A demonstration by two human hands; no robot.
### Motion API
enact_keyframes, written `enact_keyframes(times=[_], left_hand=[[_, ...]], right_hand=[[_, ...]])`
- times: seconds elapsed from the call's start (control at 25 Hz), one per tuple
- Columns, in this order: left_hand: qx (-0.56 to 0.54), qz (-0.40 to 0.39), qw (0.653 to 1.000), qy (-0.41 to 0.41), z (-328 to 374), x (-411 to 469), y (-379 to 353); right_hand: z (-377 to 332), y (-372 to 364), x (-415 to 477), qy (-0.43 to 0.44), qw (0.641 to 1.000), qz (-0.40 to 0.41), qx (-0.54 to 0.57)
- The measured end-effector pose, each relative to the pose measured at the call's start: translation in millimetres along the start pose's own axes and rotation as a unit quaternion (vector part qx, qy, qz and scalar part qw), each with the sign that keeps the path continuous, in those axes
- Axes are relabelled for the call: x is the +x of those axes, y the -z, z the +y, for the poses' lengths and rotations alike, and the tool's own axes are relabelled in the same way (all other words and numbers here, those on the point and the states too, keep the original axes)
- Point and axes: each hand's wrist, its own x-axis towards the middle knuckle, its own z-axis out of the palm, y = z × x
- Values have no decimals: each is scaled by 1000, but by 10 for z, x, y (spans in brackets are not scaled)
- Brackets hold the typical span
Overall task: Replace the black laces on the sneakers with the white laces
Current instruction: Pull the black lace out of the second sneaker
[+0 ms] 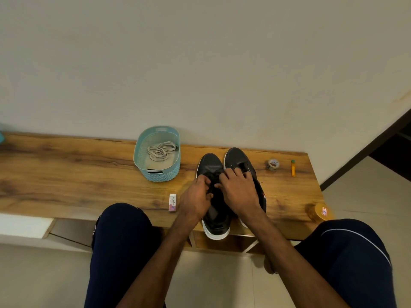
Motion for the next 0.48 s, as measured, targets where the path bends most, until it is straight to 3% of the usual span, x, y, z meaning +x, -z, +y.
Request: enact_keyframes(times=[0.16,0.36,0.48], left_hand=[[0,0,1000,2,8,-2,-6],[2,0,1000,2,18,0,5],[0,-1,1000,1,13,-9,-5]], right_hand=[[43,4,-27,9,999,40,-7],[6,3,-62,13,1000,-23,-12],[48,120,-14,-30,990,16,136]])
